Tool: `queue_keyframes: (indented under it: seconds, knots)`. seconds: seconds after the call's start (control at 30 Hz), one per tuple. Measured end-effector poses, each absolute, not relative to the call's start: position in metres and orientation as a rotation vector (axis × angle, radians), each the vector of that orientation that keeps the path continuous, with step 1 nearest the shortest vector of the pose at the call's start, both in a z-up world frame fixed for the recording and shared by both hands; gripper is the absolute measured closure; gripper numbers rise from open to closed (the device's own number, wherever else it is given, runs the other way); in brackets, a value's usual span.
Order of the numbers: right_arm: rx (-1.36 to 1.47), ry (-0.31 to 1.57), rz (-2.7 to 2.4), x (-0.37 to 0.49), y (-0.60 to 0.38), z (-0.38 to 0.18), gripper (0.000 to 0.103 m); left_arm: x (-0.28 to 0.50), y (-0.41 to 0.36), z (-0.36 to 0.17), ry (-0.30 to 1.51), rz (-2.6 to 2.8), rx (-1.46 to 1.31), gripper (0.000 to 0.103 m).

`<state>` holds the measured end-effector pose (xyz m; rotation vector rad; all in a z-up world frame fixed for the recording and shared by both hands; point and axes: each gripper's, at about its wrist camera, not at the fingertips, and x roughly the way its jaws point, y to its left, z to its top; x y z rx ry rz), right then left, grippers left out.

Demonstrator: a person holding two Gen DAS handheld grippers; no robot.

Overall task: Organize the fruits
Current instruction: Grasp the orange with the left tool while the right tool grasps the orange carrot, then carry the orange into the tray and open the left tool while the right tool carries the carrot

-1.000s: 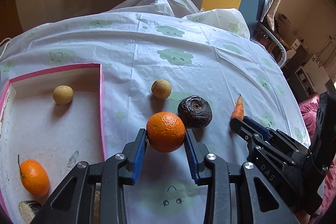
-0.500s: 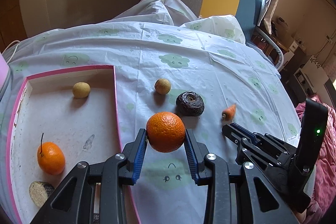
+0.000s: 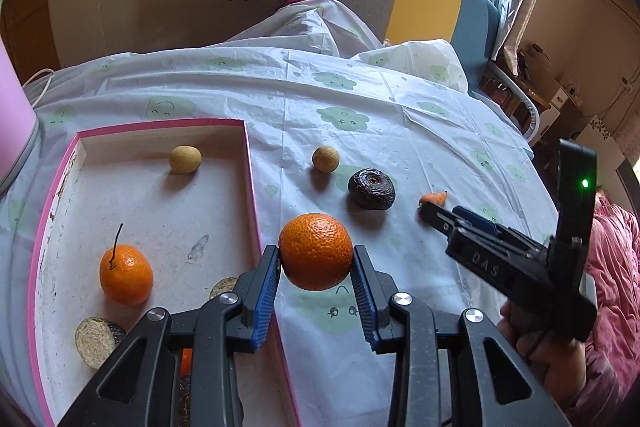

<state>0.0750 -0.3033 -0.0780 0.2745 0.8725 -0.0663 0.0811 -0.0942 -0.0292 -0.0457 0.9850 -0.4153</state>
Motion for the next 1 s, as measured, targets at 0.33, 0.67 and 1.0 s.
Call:
queue_keyframes:
  seconds: [0.33,0.67,1.0]
  knots:
    - [0.259,0.923,-0.158,0.109,-0.301,-0.086,0.067,0.081,-0.079,-0.026,0.976,-0.402,-0.074,0.067]
    - [0.160,0.933,-0.122,0.102,-0.288,-0.084,0.079,0.077,-0.053,-0.026,0.966,-0.354,-0.102,0.067]
    - [0.164,0.889,-0.042,0.084,-0.269,-0.064,0.079,0.067,-0.022,-0.025,0.952,-0.289,-0.125,0.067]
